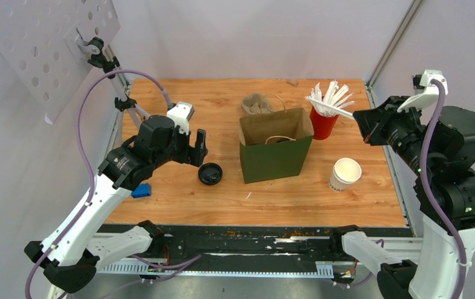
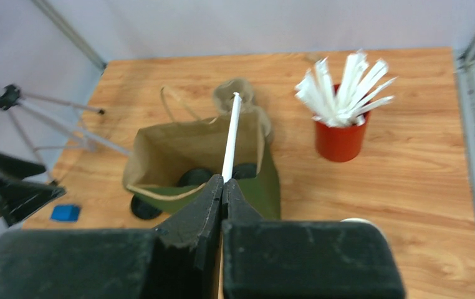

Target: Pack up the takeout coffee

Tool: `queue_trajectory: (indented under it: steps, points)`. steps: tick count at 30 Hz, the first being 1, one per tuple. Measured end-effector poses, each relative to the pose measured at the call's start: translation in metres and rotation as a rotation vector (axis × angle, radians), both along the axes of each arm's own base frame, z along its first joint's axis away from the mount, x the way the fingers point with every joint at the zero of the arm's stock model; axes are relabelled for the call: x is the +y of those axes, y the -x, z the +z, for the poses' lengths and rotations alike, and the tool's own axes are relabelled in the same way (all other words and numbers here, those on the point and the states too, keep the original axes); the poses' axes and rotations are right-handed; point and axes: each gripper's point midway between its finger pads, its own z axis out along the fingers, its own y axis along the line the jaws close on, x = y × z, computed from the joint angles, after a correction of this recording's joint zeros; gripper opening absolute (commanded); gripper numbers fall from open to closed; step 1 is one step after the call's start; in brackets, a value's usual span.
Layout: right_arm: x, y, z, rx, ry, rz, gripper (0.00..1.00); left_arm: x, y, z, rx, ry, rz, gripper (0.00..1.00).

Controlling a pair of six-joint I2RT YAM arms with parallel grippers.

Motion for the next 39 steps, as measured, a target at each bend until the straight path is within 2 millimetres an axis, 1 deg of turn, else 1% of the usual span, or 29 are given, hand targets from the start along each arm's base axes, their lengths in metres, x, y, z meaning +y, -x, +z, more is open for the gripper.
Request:
queue_trajectory:
  steps: [2, 7, 11, 14, 16, 19, 25, 27, 32, 36, 39]
  points:
    - [0.009, 0.005, -0.008, 0.035, -0.033, 0.04, 0.0, 0.0, 0.0, 0.0, -0.001, -0.001, 0.002, 1.0]
    - [0.023, 0.017, -0.042, 0.17, -0.098, 0.095, 0.0, 0.001, -0.001, 0.0, -0.002, -0.003, 0.006, 1.0]
    - [0.028, 0.022, -0.052, 0.2, -0.127, 0.115, 0.0, -0.001, -0.003, 0.001, -0.005, 0.001, 0.005, 1.0]
    - [0.035, 0.019, -0.058, 0.212, -0.159, 0.142, 0.0, -0.003, -0.004, 0.001, -0.006, 0.004, 0.002, 1.0]
    - [0.041, 0.013, -0.063, 0.225, -0.18, 0.16, 0.01, -0.004, -0.005, 0.001, -0.007, 0.008, -0.002, 1.0]
    - [0.049, -0.002, -0.076, 0.268, -0.213, 0.179, 0.01, -0.006, -0.003, 0.001, -0.003, 0.015, -0.014, 1.0]
    - [0.068, -0.04, -0.103, 0.355, -0.265, 0.226, 0.02, -0.008, -0.002, 0.001, 0.001, 0.019, -0.022, 1.0]
    - [0.075, -0.052, -0.117, 0.394, -0.289, 0.246, 0.03, -0.008, -0.002, 0.001, 0.001, 0.018, -0.022, 1.0]
    - [0.087, -0.07, -0.142, 0.462, -0.333, 0.274, 0.03, -0.007, -0.002, 0.001, -0.001, 0.018, -0.02, 1.0]
    - [0.094, -0.081, -0.154, 0.498, -0.344, 0.297, 0.07, -0.006, -0.001, 0.003, -0.007, 0.022, -0.02, 1.0]
    - [0.098, -0.09, -0.163, 0.527, -0.35, 0.315, 0.15, -0.005, 0.0, 0.005, -0.014, 0.027, -0.02, 1.0]
